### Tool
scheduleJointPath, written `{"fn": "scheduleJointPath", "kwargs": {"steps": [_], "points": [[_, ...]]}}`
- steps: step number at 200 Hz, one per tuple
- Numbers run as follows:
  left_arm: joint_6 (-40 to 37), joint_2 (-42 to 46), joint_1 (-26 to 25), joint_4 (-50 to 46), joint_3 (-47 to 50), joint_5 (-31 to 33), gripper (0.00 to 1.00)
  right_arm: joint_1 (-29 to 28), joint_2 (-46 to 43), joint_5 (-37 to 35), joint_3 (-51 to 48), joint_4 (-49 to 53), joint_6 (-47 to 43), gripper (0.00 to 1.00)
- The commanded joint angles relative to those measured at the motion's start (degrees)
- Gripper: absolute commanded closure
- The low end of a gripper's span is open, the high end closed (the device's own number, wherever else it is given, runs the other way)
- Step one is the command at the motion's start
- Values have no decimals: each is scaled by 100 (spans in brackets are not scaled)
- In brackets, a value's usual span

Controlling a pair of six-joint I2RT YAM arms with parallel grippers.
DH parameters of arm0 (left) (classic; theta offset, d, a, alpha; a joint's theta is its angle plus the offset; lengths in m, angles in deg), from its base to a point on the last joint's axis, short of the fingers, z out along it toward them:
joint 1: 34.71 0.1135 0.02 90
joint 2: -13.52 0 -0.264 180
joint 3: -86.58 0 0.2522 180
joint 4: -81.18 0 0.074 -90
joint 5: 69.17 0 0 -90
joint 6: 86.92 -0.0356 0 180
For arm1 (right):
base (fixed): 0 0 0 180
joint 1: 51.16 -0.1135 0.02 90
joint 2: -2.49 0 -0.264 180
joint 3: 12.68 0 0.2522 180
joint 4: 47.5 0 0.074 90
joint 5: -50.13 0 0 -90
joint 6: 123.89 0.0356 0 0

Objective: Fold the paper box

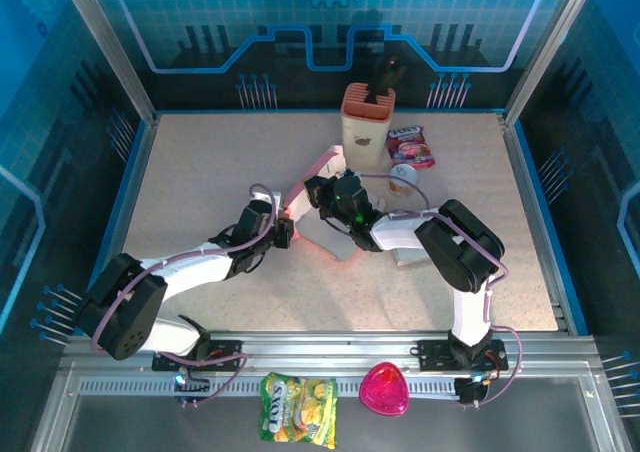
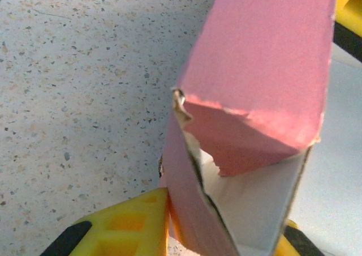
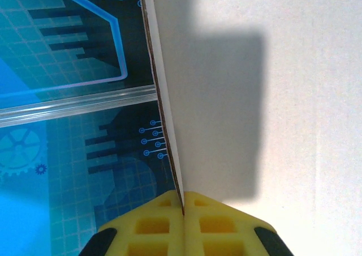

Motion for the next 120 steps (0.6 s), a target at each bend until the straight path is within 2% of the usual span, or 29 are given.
{"fn": "scheduleJointPath", "kwargs": {"steps": [1,52,120], "points": [[-235,104,-7,110,-179,329,82,-164,-87,194,27,450,63,100],[42,-281,-12,580,-332,-351,78,-170,-28,182,79,450,98,100],[317,-535,-110,715,-442,-206,74,-177,18,87,208,406,216,100]]}}
